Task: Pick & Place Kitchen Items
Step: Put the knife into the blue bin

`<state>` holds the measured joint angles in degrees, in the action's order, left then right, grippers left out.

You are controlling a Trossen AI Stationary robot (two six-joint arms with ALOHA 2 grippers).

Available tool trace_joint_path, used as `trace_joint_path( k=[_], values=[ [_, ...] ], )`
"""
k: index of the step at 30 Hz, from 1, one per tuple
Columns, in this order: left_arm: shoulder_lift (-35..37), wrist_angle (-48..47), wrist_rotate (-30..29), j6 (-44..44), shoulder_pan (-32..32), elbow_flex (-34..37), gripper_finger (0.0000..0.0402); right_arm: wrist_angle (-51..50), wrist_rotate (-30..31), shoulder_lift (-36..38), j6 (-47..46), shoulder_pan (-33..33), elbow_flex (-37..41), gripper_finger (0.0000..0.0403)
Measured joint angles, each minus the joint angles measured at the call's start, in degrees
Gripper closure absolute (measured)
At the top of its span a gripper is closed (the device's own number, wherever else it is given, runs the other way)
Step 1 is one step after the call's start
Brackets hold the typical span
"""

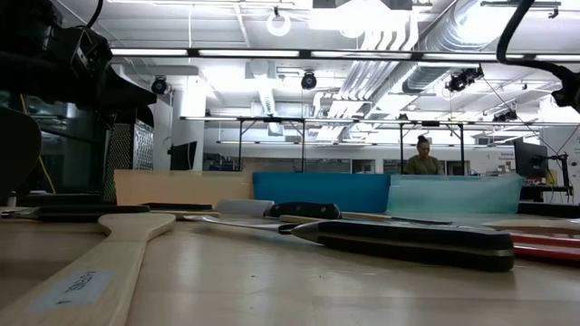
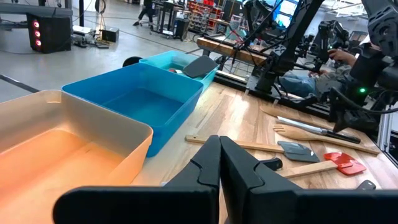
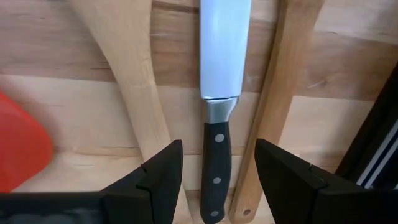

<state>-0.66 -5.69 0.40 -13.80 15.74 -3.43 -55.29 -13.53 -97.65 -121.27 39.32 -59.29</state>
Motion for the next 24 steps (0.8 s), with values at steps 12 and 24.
trace_joint_path(
  k=[12,24],
  values=[
    [0.01,-0.01,0.00,0.00,0.00,0.01,0.0402,0.91,1.68,0.02,-1.97,1.95,0.60,0.0212],
    [0.00,-0.02,-0.01,0.00,0.00,0.01,0.0402,8.65,1.34,0.02,-2.97,1.95,6.45,0.0212]
  ],
)
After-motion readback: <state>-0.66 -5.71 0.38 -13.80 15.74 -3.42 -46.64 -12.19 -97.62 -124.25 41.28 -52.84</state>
